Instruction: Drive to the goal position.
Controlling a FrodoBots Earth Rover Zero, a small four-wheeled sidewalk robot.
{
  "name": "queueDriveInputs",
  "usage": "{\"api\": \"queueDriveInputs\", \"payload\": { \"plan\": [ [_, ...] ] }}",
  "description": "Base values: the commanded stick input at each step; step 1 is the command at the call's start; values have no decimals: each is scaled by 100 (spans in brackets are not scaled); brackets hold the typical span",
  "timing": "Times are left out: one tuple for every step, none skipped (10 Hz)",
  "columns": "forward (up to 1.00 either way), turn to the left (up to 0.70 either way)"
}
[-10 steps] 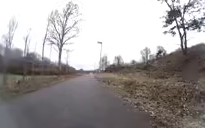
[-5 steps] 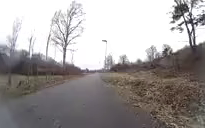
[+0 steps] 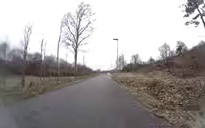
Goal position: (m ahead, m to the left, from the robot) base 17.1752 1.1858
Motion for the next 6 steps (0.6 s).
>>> {"api": "queueDriveInputs", "payload": {
  "plan": [
    [100,0],
    [100,0],
    [100,0],
    [100,0],
    [100,0],
    [100,0]
  ]
}}
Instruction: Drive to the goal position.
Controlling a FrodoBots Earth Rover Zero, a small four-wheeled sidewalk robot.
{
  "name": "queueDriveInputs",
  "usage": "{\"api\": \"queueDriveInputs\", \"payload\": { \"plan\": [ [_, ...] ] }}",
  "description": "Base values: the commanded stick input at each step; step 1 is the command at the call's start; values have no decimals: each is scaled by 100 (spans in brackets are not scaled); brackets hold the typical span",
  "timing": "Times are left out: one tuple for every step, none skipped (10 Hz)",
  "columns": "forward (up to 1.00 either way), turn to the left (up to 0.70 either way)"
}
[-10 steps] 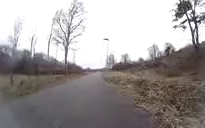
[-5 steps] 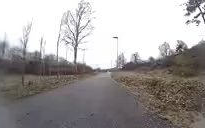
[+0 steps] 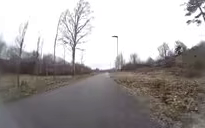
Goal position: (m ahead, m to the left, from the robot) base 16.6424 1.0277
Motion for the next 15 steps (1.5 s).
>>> {"api": "queueDriveInputs", "payload": {
  "plan": [
    [100,8],
    [100,29],
    [100,40],
    [100,40],
    [100,40],
    [100,40],
    [100,40],
    [100,33],
    [100,10],
    [100,0],
    [100,0],
    [100,0],
    [100,0],
    [100,0],
    [100,0]
  ]
}}
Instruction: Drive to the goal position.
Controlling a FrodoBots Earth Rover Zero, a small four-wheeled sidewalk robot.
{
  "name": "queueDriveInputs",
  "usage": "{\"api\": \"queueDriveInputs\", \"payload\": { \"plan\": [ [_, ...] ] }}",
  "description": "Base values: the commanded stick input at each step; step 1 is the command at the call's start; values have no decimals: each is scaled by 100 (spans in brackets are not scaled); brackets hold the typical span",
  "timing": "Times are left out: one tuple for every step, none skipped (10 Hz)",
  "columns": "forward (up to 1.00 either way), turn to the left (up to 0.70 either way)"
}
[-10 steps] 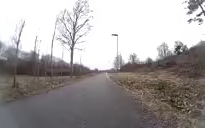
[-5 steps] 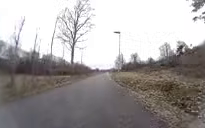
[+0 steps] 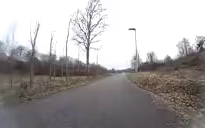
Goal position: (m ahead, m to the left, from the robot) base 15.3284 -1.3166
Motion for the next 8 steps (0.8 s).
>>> {"api": "queueDriveInputs", "payload": {
  "plan": [
    [100,0],
    [100,0],
    [100,0],
    [100,0],
    [100,0],
    [100,0],
    [100,0],
    [100,0]
  ]
}}
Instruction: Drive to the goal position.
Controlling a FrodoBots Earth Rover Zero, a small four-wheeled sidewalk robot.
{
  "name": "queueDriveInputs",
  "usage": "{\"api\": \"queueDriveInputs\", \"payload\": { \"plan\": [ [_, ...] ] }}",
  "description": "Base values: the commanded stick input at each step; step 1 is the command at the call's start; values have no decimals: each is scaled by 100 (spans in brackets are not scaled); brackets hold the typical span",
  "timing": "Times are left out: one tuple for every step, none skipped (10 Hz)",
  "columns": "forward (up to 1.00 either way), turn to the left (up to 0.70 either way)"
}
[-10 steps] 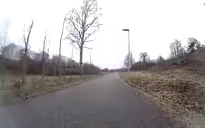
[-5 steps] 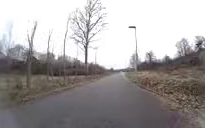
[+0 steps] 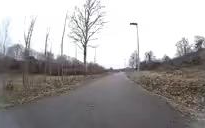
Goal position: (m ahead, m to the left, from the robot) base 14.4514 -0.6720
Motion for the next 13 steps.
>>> {"api": "queueDriveInputs", "payload": {
  "plan": [
    [100,0],
    [100,0],
    [100,0],
    [100,0],
    [100,0],
    [100,0],
    [100,0],
    [100,0],
    [100,0],
    [100,0],
    [100,0],
    [100,0],
    [100,0]
  ]
}}
